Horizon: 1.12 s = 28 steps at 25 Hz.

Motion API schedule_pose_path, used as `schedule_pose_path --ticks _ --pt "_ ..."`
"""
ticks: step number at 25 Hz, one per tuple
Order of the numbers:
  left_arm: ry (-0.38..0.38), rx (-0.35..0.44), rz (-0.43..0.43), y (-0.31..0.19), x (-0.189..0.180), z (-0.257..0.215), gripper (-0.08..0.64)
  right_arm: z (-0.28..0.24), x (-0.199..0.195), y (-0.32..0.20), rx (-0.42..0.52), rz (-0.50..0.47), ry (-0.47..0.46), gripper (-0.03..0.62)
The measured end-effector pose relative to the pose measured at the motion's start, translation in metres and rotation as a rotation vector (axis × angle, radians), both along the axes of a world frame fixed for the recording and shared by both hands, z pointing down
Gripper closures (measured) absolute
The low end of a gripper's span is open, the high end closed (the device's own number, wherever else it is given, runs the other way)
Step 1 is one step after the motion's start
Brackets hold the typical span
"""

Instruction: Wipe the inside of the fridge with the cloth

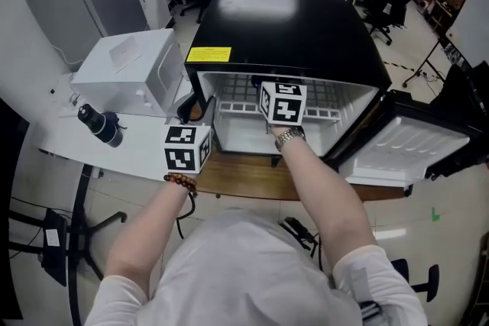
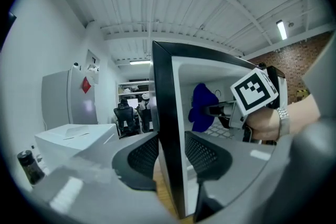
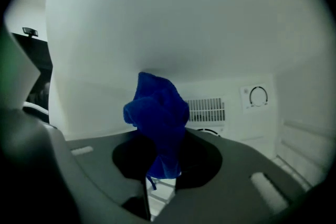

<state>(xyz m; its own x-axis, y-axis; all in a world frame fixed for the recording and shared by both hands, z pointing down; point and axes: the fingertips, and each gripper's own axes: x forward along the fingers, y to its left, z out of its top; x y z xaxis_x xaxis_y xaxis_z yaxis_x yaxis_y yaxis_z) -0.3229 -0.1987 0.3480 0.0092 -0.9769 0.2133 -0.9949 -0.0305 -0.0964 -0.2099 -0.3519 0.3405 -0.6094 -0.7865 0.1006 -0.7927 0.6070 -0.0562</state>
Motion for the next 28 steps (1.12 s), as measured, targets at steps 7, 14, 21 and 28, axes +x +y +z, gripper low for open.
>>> schedule_pose_path --ticks 7,14,21,28 --pt "-0.02 0.001 0.038 0.001 0.0 0.0 0.408 0.016 -0.061 0.013 -0.038 -0.083 0.017 0.503" --pt "-0.04 -0.002 0.074 0.001 0.001 0.001 0.403 0.025 -0.091 0.009 -0.069 -0.095 0.07 0.503" --pt "-0.05 0.008 0.091 0.0 0.001 0.001 0.399 0.052 -0.098 0.006 -0.164 -0.087 0.15 0.503" --pt "-0.057 0.006 0.08 -0.001 -0.001 0.001 0.399 0.063 -0.086 0.004 -0.19 -0.046 0.238 0.503"
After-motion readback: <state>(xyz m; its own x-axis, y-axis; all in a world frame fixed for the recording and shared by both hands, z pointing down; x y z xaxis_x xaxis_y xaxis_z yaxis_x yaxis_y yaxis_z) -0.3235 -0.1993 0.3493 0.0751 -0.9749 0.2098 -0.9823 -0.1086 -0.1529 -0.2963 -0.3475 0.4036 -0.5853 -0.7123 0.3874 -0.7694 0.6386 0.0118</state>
